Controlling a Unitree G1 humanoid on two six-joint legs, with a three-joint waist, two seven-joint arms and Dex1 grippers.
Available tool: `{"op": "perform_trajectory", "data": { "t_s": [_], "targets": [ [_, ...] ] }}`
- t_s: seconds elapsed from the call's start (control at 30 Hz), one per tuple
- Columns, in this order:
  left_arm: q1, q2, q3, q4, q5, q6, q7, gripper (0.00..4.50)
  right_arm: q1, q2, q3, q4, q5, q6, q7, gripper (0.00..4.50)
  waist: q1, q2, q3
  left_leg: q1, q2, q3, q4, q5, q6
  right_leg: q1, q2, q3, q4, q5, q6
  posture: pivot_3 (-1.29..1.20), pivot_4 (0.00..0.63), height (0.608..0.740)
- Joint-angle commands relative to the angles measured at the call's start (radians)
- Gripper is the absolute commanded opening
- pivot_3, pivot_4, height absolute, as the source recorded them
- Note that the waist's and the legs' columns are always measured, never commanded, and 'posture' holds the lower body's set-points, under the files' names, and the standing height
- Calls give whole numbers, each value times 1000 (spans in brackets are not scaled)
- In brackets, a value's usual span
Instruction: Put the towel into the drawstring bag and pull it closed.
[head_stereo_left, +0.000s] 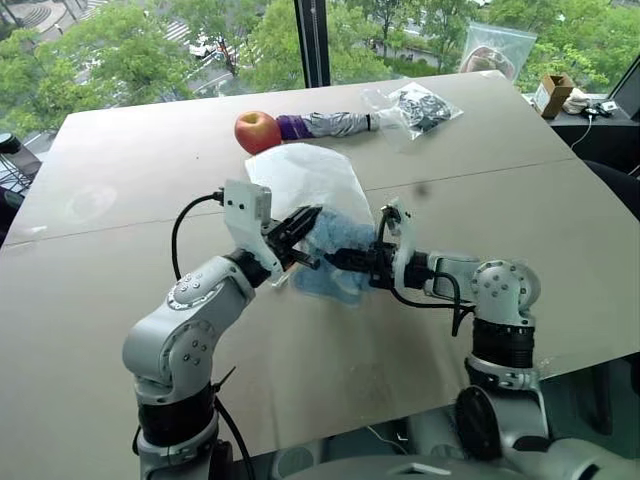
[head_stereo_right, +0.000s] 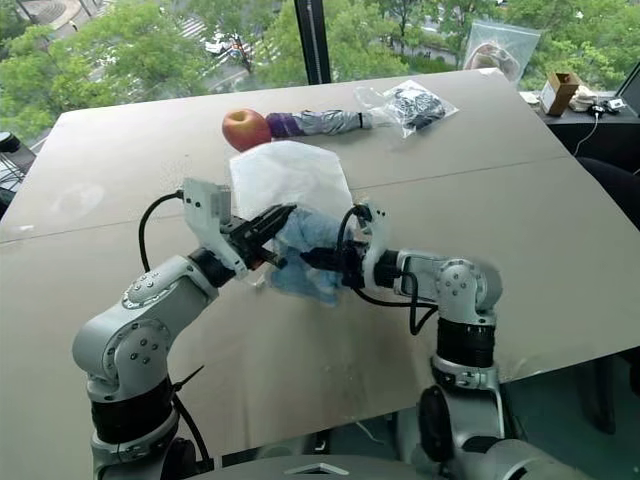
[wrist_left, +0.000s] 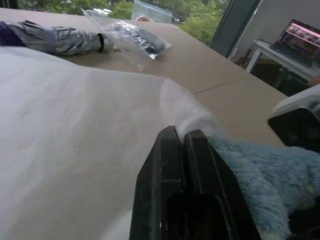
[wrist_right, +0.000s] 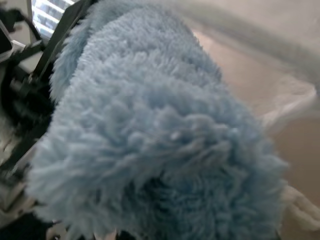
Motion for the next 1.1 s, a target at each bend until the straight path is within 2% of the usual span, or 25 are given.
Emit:
{"op": "perform_trajectory", "data": {
  "t_s": [0.03, 0.2, 0.3, 0.37, 0.47, 0.67, 0.77, 0.93, 1.1],
  "targets": [
    [3, -3, 1, -60, -64, 16, 16, 0, -78, 181, -202, 65, 79, 35, -105, 55, 3, 0, 0, -1, 0, -1, 0, 0, 0, 0, 0, -1, -1, 0, 0, 0, 150, 740],
    [24, -10, -17, -71, -105, 20, 41, 0, -153, 279, -371, 165, 243, -14, -294, 55, -10, 0, 0, 0, 0, 2, -1, 0, 0, -1, 0, 2, -1, 0, 0, 0, 150, 740],
    [40, -17, -28, -77, -123, 15, 58, 0, -187, 279, -398, 228, 394, -76, -399, 55, -20, 0, 0, 0, 1, 2, -2, 0, 0, -1, 1, 2, 0, 0, 0, 0, 150, 740],
    [55, -16, -46, -81, -126, 15, 63, 0, -199, 292, -393, 265, 558, -135, -490, 55, -26, 0, 0, 0, 1, 2, -2, 0, 0, -1, 1, 2, 1, 0, 0, 0, 150, 740],
    [74, -8, -71, -81, -116, 5, 62, 0, -186, 273, -312, 284, 766, -193, -588, 55, -31, 0, 0, 0, 1, 3, -2, 0, 0, -1, 1, 3, 0, 0, 0, 0, 150, 740],
    [58, 10, -84, -52, -95, -29, 57, 0, -112, 191, -55, 248, 1046, -285, -698, 55, -32, 0, 0, 0, 1, 3, -2, 0, 1, -1, 2, 3, 0, 0, 0, 0, 150, 740],
    [41, 30, -89, -41, -96, -55, 29, 0, -76, 123, 57, 206, 1001, -305, -664, 55, -31, 0, 0, 0, 1, 3, -2, 0, 1, -2, 2, 2, 0, 0, 0, 0, 150, 740],
    [55, 79, -82, -58, -141, -90, -60, 0, -36, -10, 196, 154, 629, -453, -414, 55, -31, 1, 0, -1, 2, 3, -2, 0, 1, -2, 2, 3, -2, 0, 1, 0, 150, 740],
    [65, 125, -32, -64, -216, -94, -131, 0, -28, -155, 340, 137, 290, -682, -95, 55, -28, 1, 0, -2, 2, 3, -2, 0, 0, -2, 2, 2, -4, 0, 1, 0, 150, 740]
  ]
}}
